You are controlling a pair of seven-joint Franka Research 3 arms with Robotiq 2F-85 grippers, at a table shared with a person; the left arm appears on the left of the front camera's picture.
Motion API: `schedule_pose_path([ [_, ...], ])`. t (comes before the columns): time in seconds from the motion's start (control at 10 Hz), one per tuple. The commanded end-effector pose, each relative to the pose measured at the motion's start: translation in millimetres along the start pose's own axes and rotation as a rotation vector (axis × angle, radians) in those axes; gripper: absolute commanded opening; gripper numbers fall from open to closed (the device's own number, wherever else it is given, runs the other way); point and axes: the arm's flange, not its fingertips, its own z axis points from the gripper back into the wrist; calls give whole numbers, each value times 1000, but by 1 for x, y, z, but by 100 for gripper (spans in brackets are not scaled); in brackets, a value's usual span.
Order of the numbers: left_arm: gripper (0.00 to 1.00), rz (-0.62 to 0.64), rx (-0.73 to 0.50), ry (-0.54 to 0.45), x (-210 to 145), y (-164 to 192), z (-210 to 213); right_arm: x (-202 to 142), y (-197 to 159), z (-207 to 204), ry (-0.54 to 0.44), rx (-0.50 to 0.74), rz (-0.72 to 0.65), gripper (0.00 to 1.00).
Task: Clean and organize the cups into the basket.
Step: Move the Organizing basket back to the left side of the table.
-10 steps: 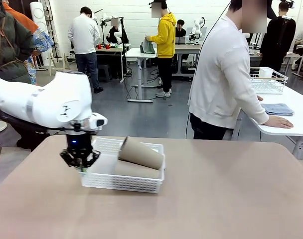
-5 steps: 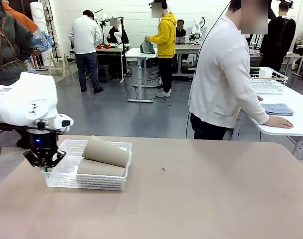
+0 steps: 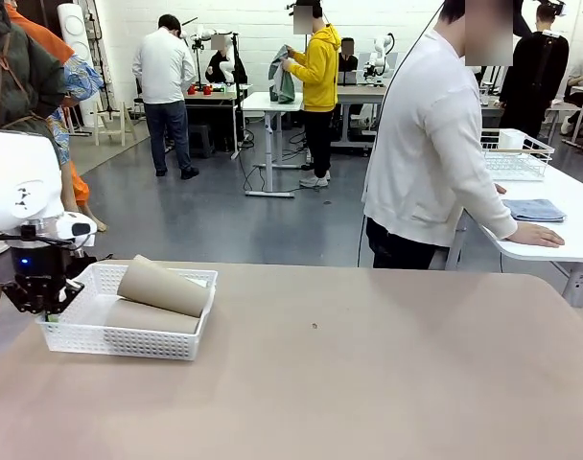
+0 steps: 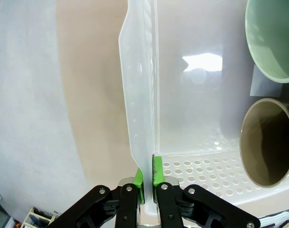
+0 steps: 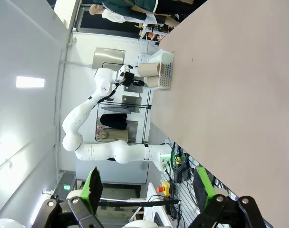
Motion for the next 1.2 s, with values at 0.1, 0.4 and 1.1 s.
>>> schedule_pose_path([
  [0.1,5,-37,52,-19,-4,28,8,-3,1,-3,6,1,1,100],
  [0.4,5,-8,40,-32,-4,45,6,-3,1,-3,6,1,1,100],
  [1.1,100,-1,52,-32,-4,50,2,-3,1,-3,6,1,1,100],
])
